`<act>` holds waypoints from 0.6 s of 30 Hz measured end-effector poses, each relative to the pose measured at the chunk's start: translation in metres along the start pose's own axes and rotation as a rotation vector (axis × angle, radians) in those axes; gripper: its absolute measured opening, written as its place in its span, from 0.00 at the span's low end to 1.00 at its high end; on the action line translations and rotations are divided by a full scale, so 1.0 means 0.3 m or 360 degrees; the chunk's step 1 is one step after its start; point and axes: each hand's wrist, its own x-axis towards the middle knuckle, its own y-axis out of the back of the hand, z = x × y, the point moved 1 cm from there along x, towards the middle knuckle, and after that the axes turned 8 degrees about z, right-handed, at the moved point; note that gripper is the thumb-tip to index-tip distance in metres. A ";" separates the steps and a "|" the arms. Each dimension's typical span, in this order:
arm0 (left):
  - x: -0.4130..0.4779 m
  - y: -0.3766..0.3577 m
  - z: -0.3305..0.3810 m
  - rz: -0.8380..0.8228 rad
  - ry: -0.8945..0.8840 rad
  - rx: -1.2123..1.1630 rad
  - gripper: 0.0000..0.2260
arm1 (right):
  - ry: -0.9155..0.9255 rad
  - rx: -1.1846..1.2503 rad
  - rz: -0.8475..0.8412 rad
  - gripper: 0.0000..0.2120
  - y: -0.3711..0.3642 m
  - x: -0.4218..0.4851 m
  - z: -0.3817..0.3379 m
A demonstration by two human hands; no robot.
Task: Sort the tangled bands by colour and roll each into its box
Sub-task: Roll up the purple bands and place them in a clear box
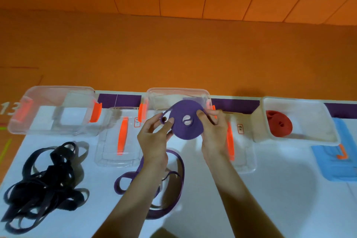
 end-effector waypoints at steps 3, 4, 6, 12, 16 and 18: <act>0.103 -0.062 -0.032 0.0152 0.0039 -0.0013 0.17 | -0.0107 -0.0171 -0.0154 0.10 -0.025 0.098 0.031; 0.142 -0.080 -0.044 0.0210 0.0039 0.0013 0.17 | -0.0152 -0.0239 -0.0212 0.10 -0.036 0.130 0.044; 0.214 -0.112 -0.063 0.0286 0.0028 0.0097 0.18 | -0.0206 -0.0398 -0.0335 0.09 -0.057 0.181 0.074; 0.421 -0.195 -0.131 0.0258 -0.0074 0.0459 0.13 | -0.0107 -0.1326 -0.0692 0.26 -0.123 0.336 0.172; 0.506 -0.212 -0.204 0.0256 -0.0091 0.0912 0.13 | -0.0251 -0.1748 -0.0929 0.33 -0.154 0.380 0.224; 0.548 -0.214 -0.234 0.0264 -0.0016 0.1029 0.15 | -0.0369 -0.1891 -0.0981 0.33 -0.172 0.397 0.250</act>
